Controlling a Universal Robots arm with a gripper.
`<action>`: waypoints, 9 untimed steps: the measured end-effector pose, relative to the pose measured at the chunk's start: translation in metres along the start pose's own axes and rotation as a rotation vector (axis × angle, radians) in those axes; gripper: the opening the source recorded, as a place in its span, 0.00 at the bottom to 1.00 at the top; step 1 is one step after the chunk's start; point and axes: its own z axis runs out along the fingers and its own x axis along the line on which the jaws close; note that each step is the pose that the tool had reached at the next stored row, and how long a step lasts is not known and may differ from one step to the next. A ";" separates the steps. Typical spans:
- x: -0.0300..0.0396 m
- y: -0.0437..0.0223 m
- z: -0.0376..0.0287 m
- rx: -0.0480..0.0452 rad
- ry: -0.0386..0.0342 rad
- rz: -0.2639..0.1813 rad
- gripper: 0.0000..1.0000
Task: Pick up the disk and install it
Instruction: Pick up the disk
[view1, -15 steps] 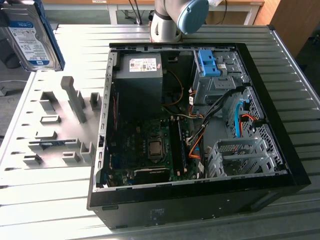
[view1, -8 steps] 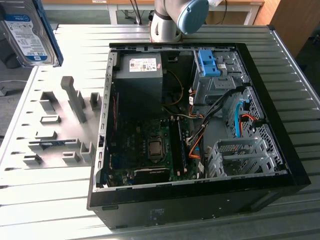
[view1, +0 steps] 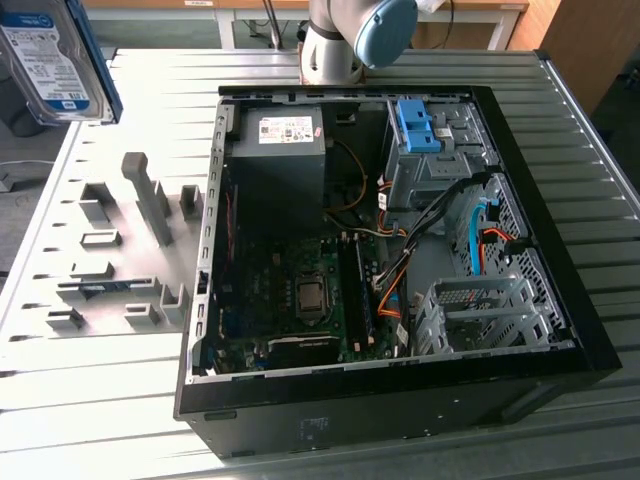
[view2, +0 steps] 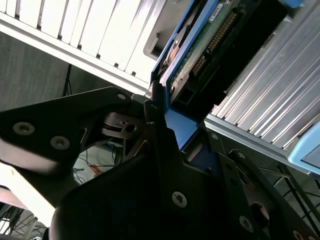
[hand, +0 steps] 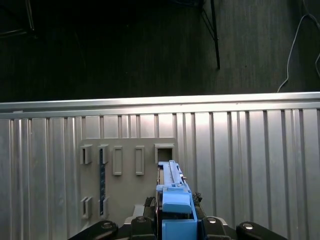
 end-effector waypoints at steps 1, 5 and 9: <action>0.0000 0.0000 -0.0020 0.0001 -0.0001 0.000 0.36; 0.0000 0.0002 -0.0100 0.0000 0.0000 0.000 0.36; -0.0001 0.0003 -0.0197 0.0001 0.0000 0.000 0.36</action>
